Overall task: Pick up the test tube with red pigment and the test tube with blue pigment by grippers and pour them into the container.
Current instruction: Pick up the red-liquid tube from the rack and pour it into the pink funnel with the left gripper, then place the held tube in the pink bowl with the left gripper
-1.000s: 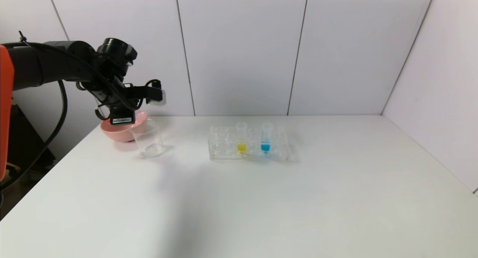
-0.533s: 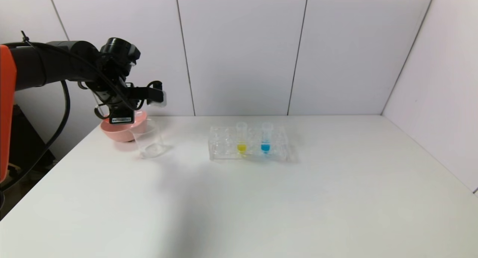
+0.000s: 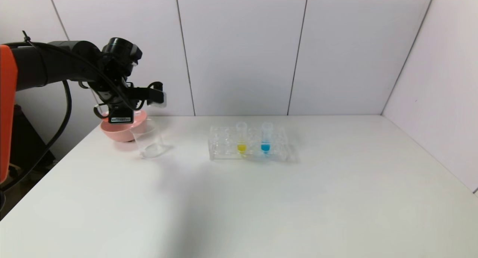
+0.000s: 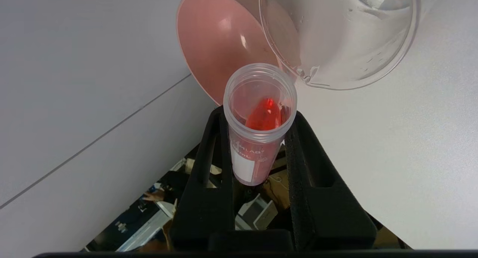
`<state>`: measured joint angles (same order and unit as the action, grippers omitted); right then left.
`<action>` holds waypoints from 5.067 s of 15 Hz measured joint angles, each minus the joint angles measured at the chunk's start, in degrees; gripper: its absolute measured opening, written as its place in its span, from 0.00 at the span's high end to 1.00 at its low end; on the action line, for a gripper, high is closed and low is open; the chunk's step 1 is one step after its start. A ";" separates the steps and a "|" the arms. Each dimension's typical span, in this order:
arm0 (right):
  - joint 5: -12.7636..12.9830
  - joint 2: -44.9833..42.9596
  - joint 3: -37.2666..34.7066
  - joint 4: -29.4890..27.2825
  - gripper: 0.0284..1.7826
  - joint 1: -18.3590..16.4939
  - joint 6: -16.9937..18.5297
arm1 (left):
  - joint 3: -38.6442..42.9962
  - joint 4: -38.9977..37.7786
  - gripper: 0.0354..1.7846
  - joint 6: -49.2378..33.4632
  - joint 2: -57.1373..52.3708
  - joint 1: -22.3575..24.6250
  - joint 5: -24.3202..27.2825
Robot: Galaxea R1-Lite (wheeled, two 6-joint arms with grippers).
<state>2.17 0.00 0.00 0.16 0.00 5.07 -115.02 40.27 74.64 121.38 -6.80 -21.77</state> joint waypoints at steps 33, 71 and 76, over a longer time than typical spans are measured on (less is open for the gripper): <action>0.02 0.00 0.00 0.00 0.00 0.00 0.00 | -0.04 0.52 0.78 2.01 1.66 -3.25 -15.91; 0.02 0.00 0.00 0.00 0.00 0.00 0.00 | 55.85 -54.09 0.78 -74.64 -29.01 6.01 11.43; 0.00 0.00 0.00 0.00 0.00 -0.05 0.00 | 66.82 -79.40 0.78 -79.79 -31.22 8.97 7.08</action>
<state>2.17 0.00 0.00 0.16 -0.05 5.07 -48.20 -39.13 -5.14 90.16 2.17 -14.69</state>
